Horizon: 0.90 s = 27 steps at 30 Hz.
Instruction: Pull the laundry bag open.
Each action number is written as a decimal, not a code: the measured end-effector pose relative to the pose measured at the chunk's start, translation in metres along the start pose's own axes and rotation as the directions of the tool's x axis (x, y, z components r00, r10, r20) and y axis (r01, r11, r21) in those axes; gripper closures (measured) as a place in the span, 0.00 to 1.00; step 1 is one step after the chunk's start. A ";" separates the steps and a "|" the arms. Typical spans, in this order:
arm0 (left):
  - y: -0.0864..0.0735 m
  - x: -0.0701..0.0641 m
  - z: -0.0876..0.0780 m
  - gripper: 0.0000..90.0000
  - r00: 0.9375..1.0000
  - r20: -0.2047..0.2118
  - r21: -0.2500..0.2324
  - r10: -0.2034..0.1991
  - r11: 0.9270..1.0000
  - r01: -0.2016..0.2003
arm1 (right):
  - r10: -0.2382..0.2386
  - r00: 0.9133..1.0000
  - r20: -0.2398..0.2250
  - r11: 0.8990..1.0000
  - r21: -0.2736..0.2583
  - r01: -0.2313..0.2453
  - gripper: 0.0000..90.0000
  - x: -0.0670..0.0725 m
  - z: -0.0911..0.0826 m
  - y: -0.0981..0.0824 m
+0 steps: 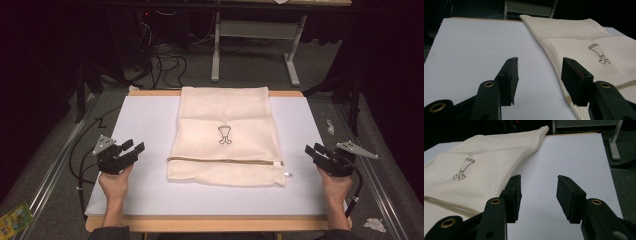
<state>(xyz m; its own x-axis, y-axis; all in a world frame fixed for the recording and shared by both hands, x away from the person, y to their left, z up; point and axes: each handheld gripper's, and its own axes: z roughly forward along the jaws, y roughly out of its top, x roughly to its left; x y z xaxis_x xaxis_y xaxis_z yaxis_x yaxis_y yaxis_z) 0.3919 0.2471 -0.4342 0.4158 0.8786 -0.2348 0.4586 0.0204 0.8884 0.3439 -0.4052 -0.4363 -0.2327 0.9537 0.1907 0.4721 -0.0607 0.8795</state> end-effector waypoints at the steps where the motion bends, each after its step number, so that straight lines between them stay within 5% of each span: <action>1: -0.001 0.001 0.001 0.53 1.000 -0.001 0.001 -0.006 1.000 0.006 | 0.005 1.000 0.001 1.000 0.001 -0.005 0.62 -0.001 0.000 -0.001; 14: -0.011 0.010 0.011 0.52 0.999 -0.025 0.018 -0.044 0.999 0.045 | 0.037 0.999 0.017 0.999 0.031 -0.037 0.62 -0.009 0.007 -0.010; 27: -0.015 0.011 0.026 0.51 0.998 -0.048 0.047 -0.039 0.998 0.041 | 0.053 0.998 0.037 0.996 0.065 -0.055 0.62 -0.015 0.019 -0.019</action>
<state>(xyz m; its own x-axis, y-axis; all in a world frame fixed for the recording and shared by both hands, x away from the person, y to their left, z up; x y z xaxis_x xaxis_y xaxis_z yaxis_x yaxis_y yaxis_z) 0.4099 0.2441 -0.4598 0.3594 0.8992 -0.2495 0.5113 0.0339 0.8587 0.3544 -0.4128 -0.4643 -0.1759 0.9593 0.2208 0.5386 -0.0940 0.8373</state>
